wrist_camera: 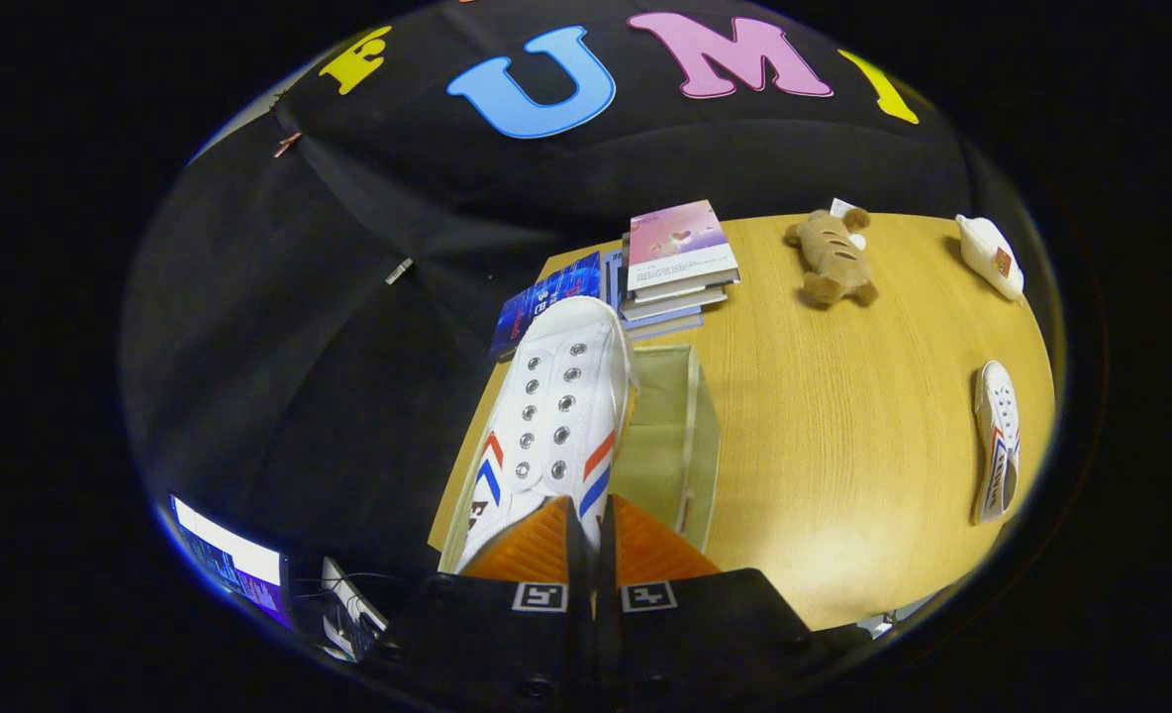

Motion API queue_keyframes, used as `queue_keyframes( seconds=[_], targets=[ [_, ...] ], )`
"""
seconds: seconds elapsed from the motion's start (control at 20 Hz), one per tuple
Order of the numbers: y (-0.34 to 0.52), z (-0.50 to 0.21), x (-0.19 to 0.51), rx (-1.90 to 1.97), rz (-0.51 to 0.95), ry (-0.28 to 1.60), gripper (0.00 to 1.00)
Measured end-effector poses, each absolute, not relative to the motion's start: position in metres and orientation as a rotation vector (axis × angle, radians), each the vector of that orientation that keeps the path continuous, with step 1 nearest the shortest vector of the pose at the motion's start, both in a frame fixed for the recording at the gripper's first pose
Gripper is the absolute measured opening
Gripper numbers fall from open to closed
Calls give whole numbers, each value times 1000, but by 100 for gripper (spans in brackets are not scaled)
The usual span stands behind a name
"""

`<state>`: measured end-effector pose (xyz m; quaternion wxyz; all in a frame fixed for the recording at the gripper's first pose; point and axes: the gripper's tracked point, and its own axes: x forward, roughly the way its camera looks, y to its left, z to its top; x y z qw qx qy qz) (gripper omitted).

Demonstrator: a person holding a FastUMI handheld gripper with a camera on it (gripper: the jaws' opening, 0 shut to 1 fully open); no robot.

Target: Open the storage box then place both shoes into the box .Put the left shoe in first, then the right shoe, with the right side of both shoes facing outward in a uniform manner.

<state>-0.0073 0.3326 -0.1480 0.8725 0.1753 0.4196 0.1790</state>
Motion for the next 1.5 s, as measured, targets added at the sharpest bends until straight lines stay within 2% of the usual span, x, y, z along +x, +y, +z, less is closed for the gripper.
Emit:
queue_keyframes(
  seconds=[0.6, 0.7, 0.95, 1.25, 1.5],
  targets=[
    [399, -217, -5, 304, 297, 959, 6],
    [421, -213, -9, 366, 370, 955, 16],
    [411, -168, 5, 361, 448, 817, 97],
    [318, -132, 11, 268, 418, 676, 99],
    [186, -142, 12, 113, 279, 623, 99]
  ],
)
